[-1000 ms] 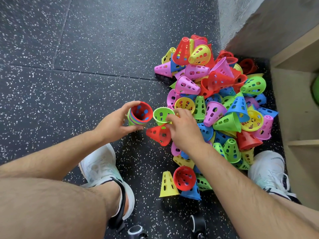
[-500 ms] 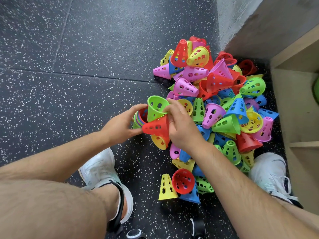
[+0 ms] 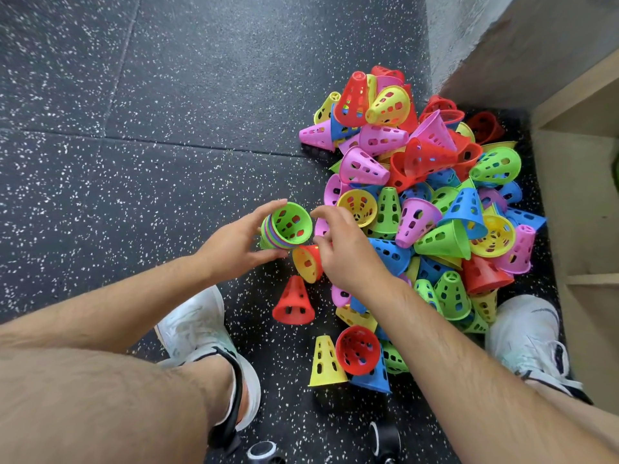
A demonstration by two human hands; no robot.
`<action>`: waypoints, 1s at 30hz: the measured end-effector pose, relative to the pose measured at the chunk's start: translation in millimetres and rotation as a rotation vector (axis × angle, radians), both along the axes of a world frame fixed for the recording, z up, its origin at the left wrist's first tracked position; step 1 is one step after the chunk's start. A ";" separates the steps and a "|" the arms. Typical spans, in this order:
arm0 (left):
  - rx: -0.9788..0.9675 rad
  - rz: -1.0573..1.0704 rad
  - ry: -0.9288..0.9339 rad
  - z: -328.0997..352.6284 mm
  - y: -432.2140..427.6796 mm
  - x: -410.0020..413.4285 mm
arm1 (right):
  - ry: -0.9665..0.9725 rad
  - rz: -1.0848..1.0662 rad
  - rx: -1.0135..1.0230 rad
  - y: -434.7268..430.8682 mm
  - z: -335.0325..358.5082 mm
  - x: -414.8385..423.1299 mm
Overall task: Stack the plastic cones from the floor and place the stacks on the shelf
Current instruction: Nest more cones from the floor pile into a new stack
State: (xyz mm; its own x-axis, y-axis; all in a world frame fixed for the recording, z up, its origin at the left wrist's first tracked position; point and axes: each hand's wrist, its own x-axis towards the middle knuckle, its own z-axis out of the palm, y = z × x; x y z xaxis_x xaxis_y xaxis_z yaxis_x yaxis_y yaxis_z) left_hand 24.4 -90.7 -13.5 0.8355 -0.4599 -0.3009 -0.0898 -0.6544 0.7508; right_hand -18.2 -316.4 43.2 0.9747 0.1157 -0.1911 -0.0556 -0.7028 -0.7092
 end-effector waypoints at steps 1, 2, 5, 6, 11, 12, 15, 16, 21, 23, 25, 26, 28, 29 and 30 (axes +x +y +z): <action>-0.002 0.005 0.008 -0.4 0.3 0.5 | -0.029 -0.018 -0.016 -1.4 -0.4 -1.8; -0.003 0.010 0.012 -0.9 0.4 0.8 | -0.059 -0.019 -0.036 -2.6 -2.0 -3.9; -0.016 0.011 0.010 -0.8 0.3 0.2 | -0.092 0.038 -0.059 -2.8 -8.9 -8.5; -0.019 0.009 0.008 -0.7 0.3 0.2 | -0.099 0.055 -0.050 -1.5 -11.4 -9.4; -0.030 0.013 0.015 -2.8 1.8 -0.2 | -0.116 0.050 -0.037 10.4 -14.0 -10.9; -0.034 0.013 0.017 -2.9 2.2 -0.8 | -0.098 -0.010 -0.037 12.2 -13.9 -11.3; -0.029 0.008 0.008 -2.2 3.2 -1.7 | -0.026 -0.157 -0.076 12.6 -17.8 -13.1; -0.025 0.009 0.007 -2.2 3.5 -1.7 | 0.001 -0.140 -0.124 11.6 -20.8 -14.3; -0.044 0.011 0.021 -3.6 5.2 -3.2 | 0.093 0.118 -0.375 9.9 -31.0 -21.8; -0.051 0.014 0.022 -3.2 6.4 -3.5 | 0.096 0.160 -0.406 11.7 -30.2 -22.1; -0.052 0.018 0.010 -2.1 7.2 -3.9 | 0.106 0.194 -0.433 12.8 -29.8 -21.8; -0.051 0.019 0.002 -1.6 7.3 -4.0 | 0.115 0.219 -0.457 13.0 -29.9 -21.6; -0.046 0.015 -0.009 -1.4 7.5 -4.1 | 0.107 0.248 -0.486 13.4 -30.4 -21.8; -0.043 0.014 -0.011 -1.6 7.6 -4.2 | 0.084 0.231 -0.476 13.0 -30.5 -21.7; -0.041 0.016 -0.010 -2.4 7.9 -4.3 | 0.061 0.188 -0.457 12.3 -29.9 -20.6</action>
